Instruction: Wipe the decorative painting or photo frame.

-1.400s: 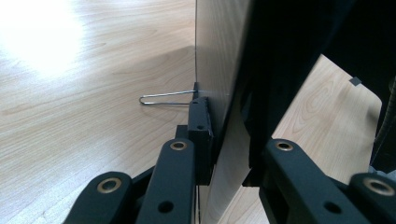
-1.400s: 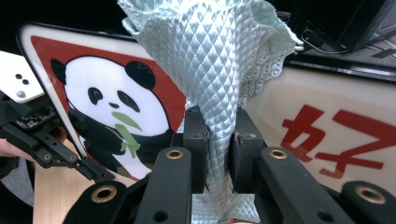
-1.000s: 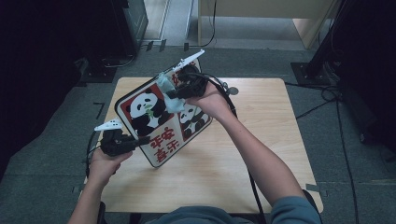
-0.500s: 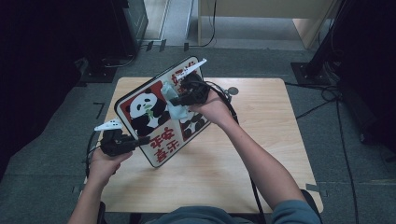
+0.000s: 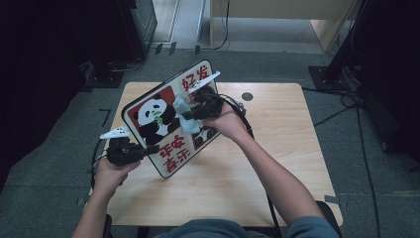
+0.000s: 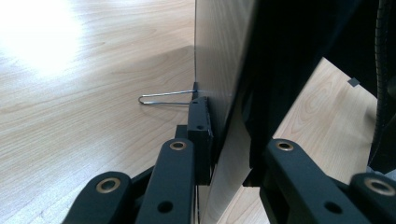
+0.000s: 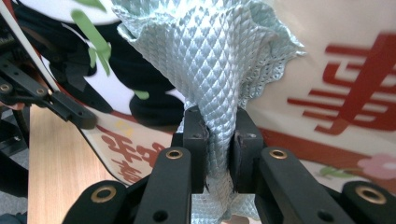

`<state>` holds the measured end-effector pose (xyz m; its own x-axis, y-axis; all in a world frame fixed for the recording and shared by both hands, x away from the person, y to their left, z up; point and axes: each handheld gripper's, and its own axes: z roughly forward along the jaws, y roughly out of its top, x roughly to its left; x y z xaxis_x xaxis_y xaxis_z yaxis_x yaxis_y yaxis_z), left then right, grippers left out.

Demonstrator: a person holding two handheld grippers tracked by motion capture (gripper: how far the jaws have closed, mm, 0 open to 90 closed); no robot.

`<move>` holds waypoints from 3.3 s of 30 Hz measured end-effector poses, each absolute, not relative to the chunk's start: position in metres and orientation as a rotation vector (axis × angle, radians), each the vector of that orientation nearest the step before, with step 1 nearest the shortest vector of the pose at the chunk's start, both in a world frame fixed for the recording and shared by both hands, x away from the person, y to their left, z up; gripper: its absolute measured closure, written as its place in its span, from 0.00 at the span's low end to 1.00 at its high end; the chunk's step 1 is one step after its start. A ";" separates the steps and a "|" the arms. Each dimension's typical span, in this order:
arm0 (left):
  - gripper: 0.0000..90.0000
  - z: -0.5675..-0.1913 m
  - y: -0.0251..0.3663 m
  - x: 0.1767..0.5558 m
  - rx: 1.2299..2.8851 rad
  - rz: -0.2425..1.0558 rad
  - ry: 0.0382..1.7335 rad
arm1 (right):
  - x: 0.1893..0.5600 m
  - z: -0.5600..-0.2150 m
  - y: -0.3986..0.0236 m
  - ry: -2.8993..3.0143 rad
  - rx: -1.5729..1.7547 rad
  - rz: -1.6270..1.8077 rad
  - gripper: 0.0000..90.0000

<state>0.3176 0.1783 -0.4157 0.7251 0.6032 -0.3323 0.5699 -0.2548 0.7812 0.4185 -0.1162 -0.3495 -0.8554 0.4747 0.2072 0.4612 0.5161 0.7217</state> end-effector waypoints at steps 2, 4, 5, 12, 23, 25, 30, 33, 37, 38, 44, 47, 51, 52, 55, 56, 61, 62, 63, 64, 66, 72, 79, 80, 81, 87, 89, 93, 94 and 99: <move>0.88 -0.416 0.178 0.317 1.928 0.044 0.901 | 0.418 -0.354 -0.117 2.724 0.843 1.290 0.88; 0.88 -0.416 0.178 0.317 1.928 0.044 0.902 | 0.417 -0.355 -0.118 2.724 0.851 1.289 0.88; 0.88 -0.416 0.178 0.317 1.926 0.043 0.902 | 0.417 -0.357 -0.118 2.723 0.846 1.293 0.88; 0.88 -0.416 0.178 0.317 1.927 0.045 0.903 | 0.416 -0.366 -0.119 2.732 0.862 1.298 0.88; 0.88 -0.416 0.178 0.317 1.927 0.044 0.902 | 0.412 -0.385 -0.122 2.754 0.883 1.284 0.88; 0.88 -0.416 0.178 0.317 1.926 0.041 0.900 | 0.411 -0.389 -0.123 2.761 0.892 1.281 0.88; 0.88 -0.416 0.178 0.317 1.925 0.041 0.901 | 0.409 -0.398 -0.124 2.770 0.898 1.263 0.88; 0.88 -0.416 0.178 0.317 1.925 0.043 0.901 | 0.408 -0.404 -0.124 2.780 0.903 1.252 0.88; 0.88 -0.416 0.178 0.317 1.925 0.043 0.901 | 0.406 -0.412 -0.125 2.786 0.915 1.245 0.88; 0.88 -0.416 0.178 0.317 1.925 0.043 0.901 | 0.405 -0.415 -0.126 2.787 0.921 1.246 0.88; 0.88 -0.416 0.178 0.317 1.925 0.043 0.901 | 0.401 -0.427 -0.127 2.787 0.924 1.247 0.88; 0.88 -0.416 0.178 0.317 1.924 0.042 0.902 | 0.400 -0.434 -0.128 2.798 0.937 1.238 0.88; 0.88 -0.416 0.178 0.317 1.924 0.042 0.901 | 0.398 -0.441 -0.129 2.804 0.948 1.236 0.88; 0.88 -0.416 0.178 0.317 1.924 0.042 0.901 | 0.398 -0.443 -0.129 2.807 0.957 1.229 0.88; 0.88 -0.416 0.178 0.317 1.924 0.041 0.902 | 0.396 -0.453 -0.129 2.827 0.965 1.205 0.87; 0.88 -0.416 0.178 0.317 1.923 0.041 0.902 | 0.396 -0.455 -0.129 2.831 0.965 1.200 0.87; 0.88 -0.416 0.178 0.317 1.924 0.043 0.902 | 0.393 -0.467 -0.130 2.844 0.988 1.191 0.88; 0.88 -0.416 0.178 0.317 1.924 0.042 0.902 | 0.393 -0.469 -0.130 2.848 0.987 1.185 0.88; 0.88 -0.416 0.178 0.317 1.924 0.044 0.902 | 0.393 -0.470 -0.131 2.853 0.998 1.182 0.88; 0.88 -0.416 0.178 0.317 1.923 0.043 0.902 | 0.393 -0.472 -0.131 2.860 1.005 1.177 0.88; 0.88 -0.416 0.178 0.317 1.922 0.043 0.902 | 0.393 -0.473 -0.131 2.863 1.016 1.179 0.87; 0.88 -0.416 0.178 0.317 1.921 0.041 0.902 | 0.393 -0.468 -0.130 2.894 1.004 1.134 0.88; 0.88 -0.416 0.178 0.317 1.918 0.041 0.905 | 0.392 -0.432 -0.131 2.851 0.958 1.245 0.88; 0.88 -0.416 0.178 0.317 1.918 0.041 0.905 | 0.393 -0.425 -0.131 2.849 0.951 1.252 0.88; 0.88 -0.416 0.178 0.317 1.918 0.041 0.905 | 0.393 -0.418 -0.129 2.841 0.944 1.261 0.88; 0.88 -0.417 0.178 0.318 1.915 0.037 0.906 | 0.398 -0.375 -0.119 2.817 0.861 1.294 0.88; 0.88 -0.417 0.178 0.317 1.916 0.038 0.905 | 0.400 -0.358 -0.115 2.798 0.832 1.310 0.88; 0.88 -0.416 0.178 0.318 1.917 0.035 0.906 | 0.404 -0.330 -0.108 2.767 0.789 1.343 0.88; 0.88 -0.416 0.178 0.318 1.917 0.034 0.906 | 0.405 -0.323 -0.105 2.760 0.775 1.347 0.88; 0.88 -0.416 0.178 0.318 1.913 0.031 0.908 | 0.408 -0.295 -0.096 2.718 0.716 1.352 0.88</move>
<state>0.3175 0.1780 -0.4165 0.7200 0.6014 -0.3462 0.5763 -0.2404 0.7811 0.4085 -0.0963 -0.2946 -0.8942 0.4101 0.1794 0.3904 0.5186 0.7607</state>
